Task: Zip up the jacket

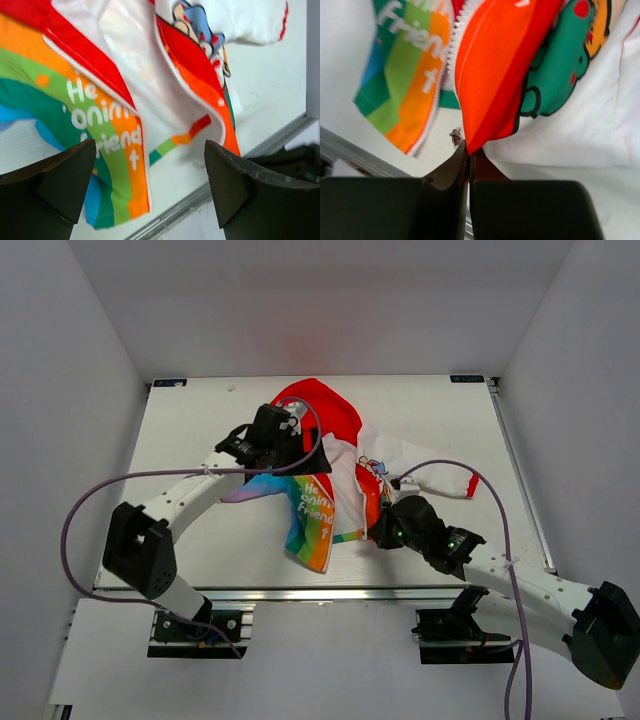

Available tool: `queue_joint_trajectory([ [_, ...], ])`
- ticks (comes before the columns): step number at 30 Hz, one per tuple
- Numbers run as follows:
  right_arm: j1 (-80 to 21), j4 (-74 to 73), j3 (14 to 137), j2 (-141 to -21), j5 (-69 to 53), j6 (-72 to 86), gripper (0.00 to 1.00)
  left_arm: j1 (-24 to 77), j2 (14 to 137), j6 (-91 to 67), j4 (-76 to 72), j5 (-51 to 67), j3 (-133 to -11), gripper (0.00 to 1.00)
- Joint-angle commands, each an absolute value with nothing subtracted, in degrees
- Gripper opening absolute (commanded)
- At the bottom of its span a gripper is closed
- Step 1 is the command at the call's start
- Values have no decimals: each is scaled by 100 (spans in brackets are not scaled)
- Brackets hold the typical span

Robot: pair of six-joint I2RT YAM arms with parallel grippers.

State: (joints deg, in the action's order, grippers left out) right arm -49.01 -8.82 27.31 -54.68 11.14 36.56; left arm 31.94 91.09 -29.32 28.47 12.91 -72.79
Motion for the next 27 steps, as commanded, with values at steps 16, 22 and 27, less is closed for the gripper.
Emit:
queue_joint_trajectory([
  [16,-4351,-580,2461,-5124,316,3366,0,5071,9044,-3207,4429,168,-6223,98],
  [22,-4351,-624,2391,-5150,351,3463,0,5291,9009,-3594,4316,114,-5819,98],
  [27,-4342,-650,2329,-5168,369,3516,0,5396,9035,-3849,4114,1,-5695,98],
])
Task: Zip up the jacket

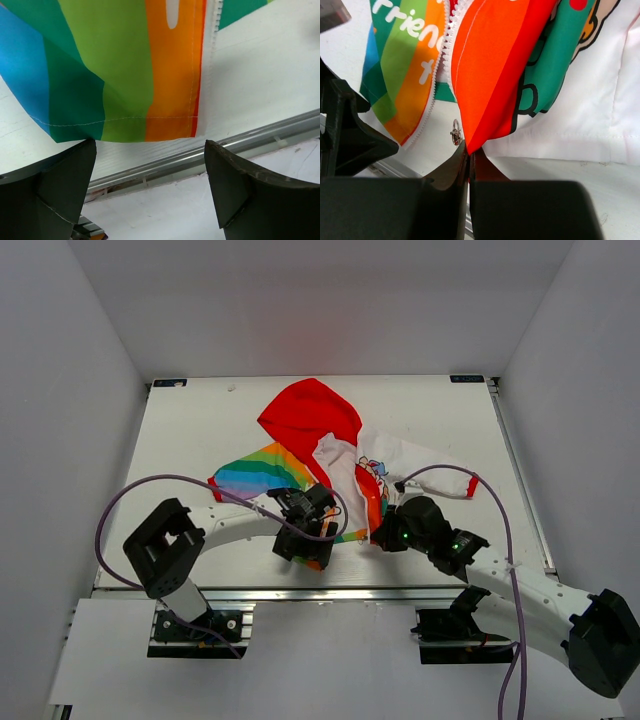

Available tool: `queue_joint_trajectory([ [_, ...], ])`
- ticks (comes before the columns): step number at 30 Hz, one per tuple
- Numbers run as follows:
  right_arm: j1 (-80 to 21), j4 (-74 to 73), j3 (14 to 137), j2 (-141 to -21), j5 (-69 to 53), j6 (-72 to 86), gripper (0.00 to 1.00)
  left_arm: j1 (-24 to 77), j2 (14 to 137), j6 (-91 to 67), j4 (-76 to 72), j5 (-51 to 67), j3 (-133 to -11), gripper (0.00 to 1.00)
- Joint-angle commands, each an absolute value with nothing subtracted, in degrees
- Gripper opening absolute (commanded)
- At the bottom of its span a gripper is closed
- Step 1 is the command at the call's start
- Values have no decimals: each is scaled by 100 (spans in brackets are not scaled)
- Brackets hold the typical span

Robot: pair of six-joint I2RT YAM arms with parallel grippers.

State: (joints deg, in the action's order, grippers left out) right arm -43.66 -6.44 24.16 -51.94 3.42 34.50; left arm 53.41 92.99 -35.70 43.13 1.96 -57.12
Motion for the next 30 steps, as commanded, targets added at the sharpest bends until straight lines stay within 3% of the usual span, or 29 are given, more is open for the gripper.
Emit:
queue_joint_trajectory([
  [1,-4350,-659,2329,-5168,369,3533,0,5423,9079,-3876,4105,-131,-5704,98],
  [13,-4351,-738,2259,-5071,448,3647,0,5704,9694,-4377,4316,-896,-5906,83],
  [30,-4351,-923,2188,-5010,606,3753,0,6020,10493,-4403,4403,-993,-6266,82],
])
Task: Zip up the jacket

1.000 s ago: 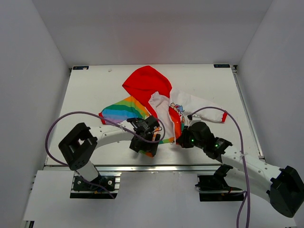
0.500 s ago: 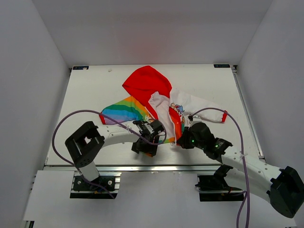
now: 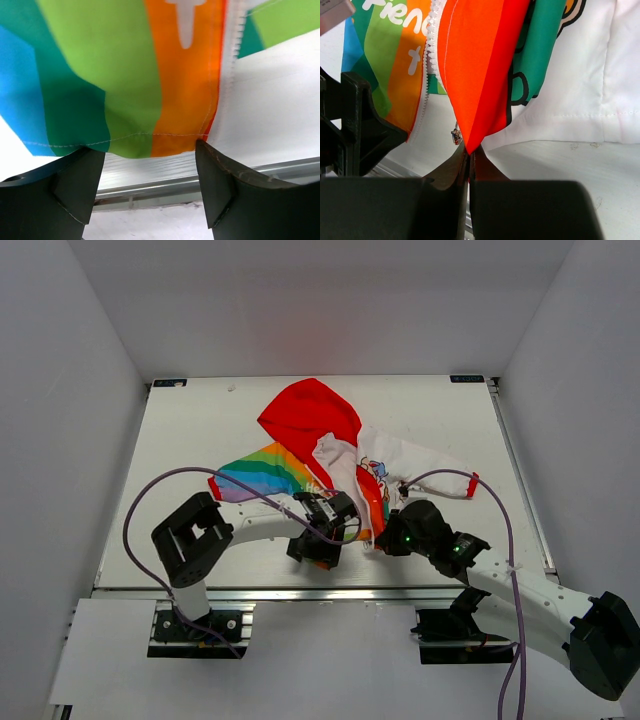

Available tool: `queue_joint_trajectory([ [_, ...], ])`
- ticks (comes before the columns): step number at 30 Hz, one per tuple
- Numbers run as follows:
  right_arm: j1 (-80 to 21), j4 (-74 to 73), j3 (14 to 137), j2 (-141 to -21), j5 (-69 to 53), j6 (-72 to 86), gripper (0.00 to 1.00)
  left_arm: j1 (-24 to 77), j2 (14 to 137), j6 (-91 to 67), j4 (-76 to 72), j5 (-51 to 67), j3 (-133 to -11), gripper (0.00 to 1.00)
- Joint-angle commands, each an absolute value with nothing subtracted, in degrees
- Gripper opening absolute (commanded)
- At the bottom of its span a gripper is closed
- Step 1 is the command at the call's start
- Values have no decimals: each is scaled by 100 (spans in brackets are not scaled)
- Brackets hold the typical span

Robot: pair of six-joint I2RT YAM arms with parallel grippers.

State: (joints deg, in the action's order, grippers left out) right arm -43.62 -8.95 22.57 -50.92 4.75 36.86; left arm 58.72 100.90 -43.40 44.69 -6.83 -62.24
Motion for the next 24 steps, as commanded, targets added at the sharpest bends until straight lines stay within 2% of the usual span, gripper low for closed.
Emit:
queue_joint_trajectory([
  [1,-4351,-940,2188,-4975,633,3753,0,6047,10572,-4403,4447,-1019,-6301,82],
  [2,-4351,-949,2188,-4957,650,3762,0,6047,10721,-4403,4430,-959,-6302,80],
  [5,-4342,-1019,2171,-4896,721,3779,0,6073,10924,-4369,4272,-818,-6232,63],
  [6,-4350,-1046,2162,-4869,756,3779,0,6073,10977,-4351,4211,-809,-6214,54],
  [11,-4342,-1107,2127,-4834,791,3814,0,6073,11258,-4228,4087,-738,-6302,36],
  [12,-4342,-1107,2127,-4825,808,3814,0,6073,11276,-4219,4070,-738,-6319,26],
  [13,-4342,-1107,2127,-4816,817,3823,0,6073,11285,-4227,4069,-756,-6337,4],
  [14,-4342,-1107,2110,-4808,817,3823,0,6073,11285,-4219,4043,-773,-6337,0],
  [19,-4342,-1055,2092,-4737,861,3823,0,6064,11101,-4219,4052,-948,-6494,0],
  [24,-4342,-652,2039,-4553,721,3674,0,6021,10180,-4236,4017,-1590,-6776,0],
])
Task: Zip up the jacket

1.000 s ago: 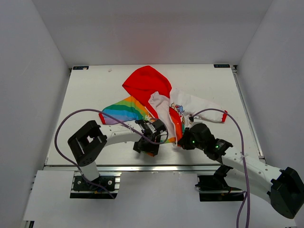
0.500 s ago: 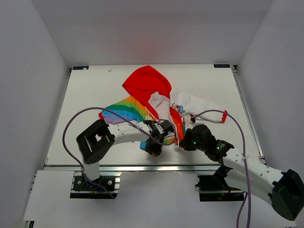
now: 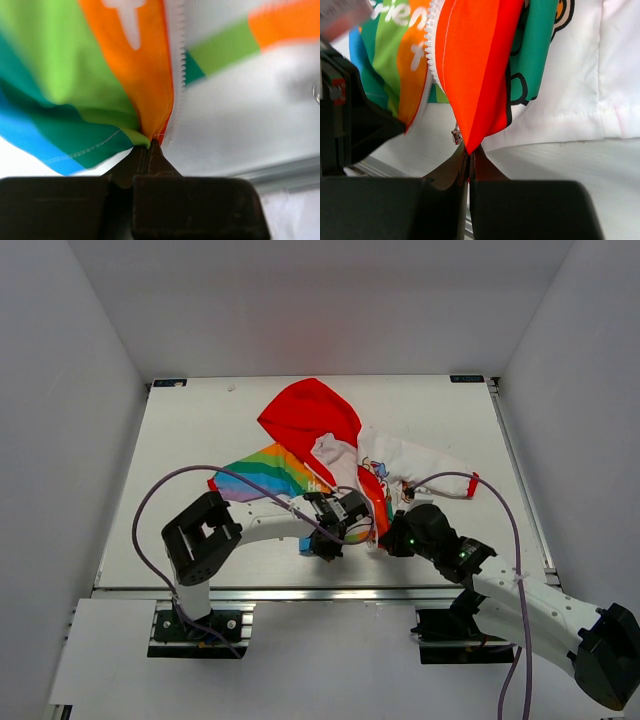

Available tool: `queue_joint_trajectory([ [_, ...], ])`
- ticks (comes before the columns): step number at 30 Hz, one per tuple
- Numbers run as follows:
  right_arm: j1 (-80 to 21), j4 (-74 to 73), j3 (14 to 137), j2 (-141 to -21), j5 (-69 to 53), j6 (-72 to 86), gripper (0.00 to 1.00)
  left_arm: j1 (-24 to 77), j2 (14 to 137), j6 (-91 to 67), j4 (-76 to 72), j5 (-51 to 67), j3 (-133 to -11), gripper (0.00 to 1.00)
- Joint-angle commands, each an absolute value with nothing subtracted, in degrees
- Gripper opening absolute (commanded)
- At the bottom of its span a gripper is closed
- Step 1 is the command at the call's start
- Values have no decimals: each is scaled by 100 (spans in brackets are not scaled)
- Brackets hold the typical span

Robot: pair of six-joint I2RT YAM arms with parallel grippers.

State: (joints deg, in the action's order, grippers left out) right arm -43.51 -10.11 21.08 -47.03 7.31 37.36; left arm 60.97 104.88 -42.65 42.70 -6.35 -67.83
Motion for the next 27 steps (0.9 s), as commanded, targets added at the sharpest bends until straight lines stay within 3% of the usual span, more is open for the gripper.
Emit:
queue_joint_trajectory([
  [1,-4333,-520,2030,-4509,651,3639,0,6012,9847,-4167,3982,-1774,-6837,0],
  [8,-4280,772,1977,-4316,44,3331,0,5881,8414,-3841,3200,-2793,-6777,0],
  [15,-4087,2476,1670,-4184,-852,2787,0,5643,7437,-3455,1682,-2646,-5987,0],
  [27,-3208,5023,1582,-5316,-2486,3541,0,5572,7110,-2944,203,-2461,-5423,0],
])
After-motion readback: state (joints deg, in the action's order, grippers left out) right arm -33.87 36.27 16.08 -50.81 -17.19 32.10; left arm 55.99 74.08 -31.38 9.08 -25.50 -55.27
